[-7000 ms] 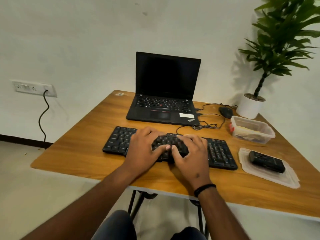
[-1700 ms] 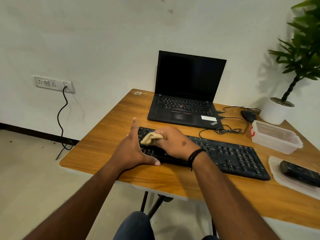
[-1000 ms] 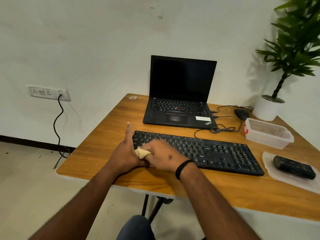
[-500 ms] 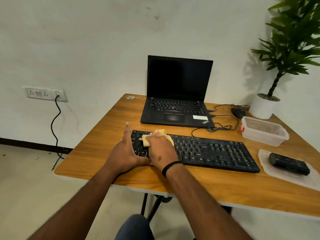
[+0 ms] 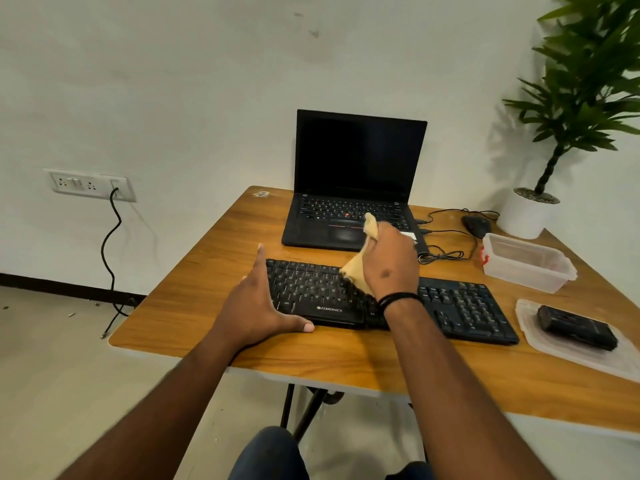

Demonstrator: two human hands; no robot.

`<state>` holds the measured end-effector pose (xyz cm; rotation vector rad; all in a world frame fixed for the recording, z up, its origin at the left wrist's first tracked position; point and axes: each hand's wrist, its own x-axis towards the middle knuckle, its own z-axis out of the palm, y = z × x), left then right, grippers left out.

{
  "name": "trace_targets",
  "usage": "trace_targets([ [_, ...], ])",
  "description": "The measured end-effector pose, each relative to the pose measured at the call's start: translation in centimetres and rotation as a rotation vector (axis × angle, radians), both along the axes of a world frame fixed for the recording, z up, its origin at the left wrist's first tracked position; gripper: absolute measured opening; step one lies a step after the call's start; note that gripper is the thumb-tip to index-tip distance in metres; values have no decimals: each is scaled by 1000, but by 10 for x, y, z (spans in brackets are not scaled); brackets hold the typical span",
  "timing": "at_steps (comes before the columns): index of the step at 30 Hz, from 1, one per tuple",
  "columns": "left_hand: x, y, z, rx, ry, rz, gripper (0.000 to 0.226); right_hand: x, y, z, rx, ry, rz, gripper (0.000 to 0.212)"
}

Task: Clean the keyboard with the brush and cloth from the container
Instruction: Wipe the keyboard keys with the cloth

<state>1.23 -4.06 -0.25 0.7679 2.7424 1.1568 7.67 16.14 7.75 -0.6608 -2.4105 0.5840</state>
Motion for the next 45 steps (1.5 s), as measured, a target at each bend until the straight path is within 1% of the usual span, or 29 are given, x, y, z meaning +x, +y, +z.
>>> trace_targets([
  [1,1,1,0,-11,13,2,167,-7,2,-5,46,39,-65,24],
  [3,1,2,1,-23,25,10,166,-18,-3,-18,120,26,2,28],
  [5,1,2,1,-32,27,14,166,-26,-16,-33,108,-72,163,26],
  [7,0,2,1,-38,33,21,166,-25,-30,-49,96,-234,309,30],
  [8,0,2,1,-39,35,23,166,-23,-36,-54,124,-296,347,33],
  [9,1,2,0,-40,37,24,166,-21,-39,-60,157,-316,373,36],
  [11,1,2,0,-37,42,24,166,-10,-41,-59,84,-278,431,40],
  [13,0,2,0,-30,39,18,165,7,-41,-53,45,-272,518,39],
  [16,0,2,0,-25,29,21,166,36,-37,-45,41,-308,643,33],
  [18,0,3,1,-22,27,17,167,47,-26,-40,-61,-304,691,25],
  [20,1,3,1,-24,22,9,167,47,-12,-35,-258,-240,629,20],
  [21,1,2,2,-28,20,8,166,44,-5,-34,-303,-162,529,21],
  [24,2,3,2,-41,27,10,166,31,-2,-31,-180,75,110,22],
  [25,2,3,2,-47,30,13,166,27,-8,-32,-166,124,25,22],
  [26,2,3,2,-54,33,17,166,22,-16,-36,-166,167,0,25],
  [28,3,4,3,-58,35,24,165,13,-35,-48,-171,211,88,37],
  [29,3,4,3,-54,40,25,164,9,-44,-55,-167,180,170,40],
  [30,3,4,3,-48,48,26,162,8,-53,-62,-130,105,265,42],
  [32,2,4,2,-42,67,21,155,11,-67,-73,49,-98,437,45],
  [33,1,4,1,-42,74,22,150,14,-69,-77,129,-151,512,47],
  [34,0,4,-1,-44,82,23,147,18,-69,-78,143,-162,571,48],
  [36,-2,4,-2,-46,98,20,144,28,-62,-74,62,-157,656,45],
  [38,-2,4,-2,-54,103,14,148,41,-51,-69,37,-178,713,38],
  [40,-1,4,-1,-61,82,19,153,55,-38,-60,30,-212,729,28],
  [42,1,4,1,-59,56,22,160,63,-20,-49,-6,-222,677,24],
  [43,1,4,2,-59,48,25,163,63,-10,-44,-46,-179,611,23],
  [45,2,4,3,-64,46,27,165,57,6,-32,-110,5,364,22],
])
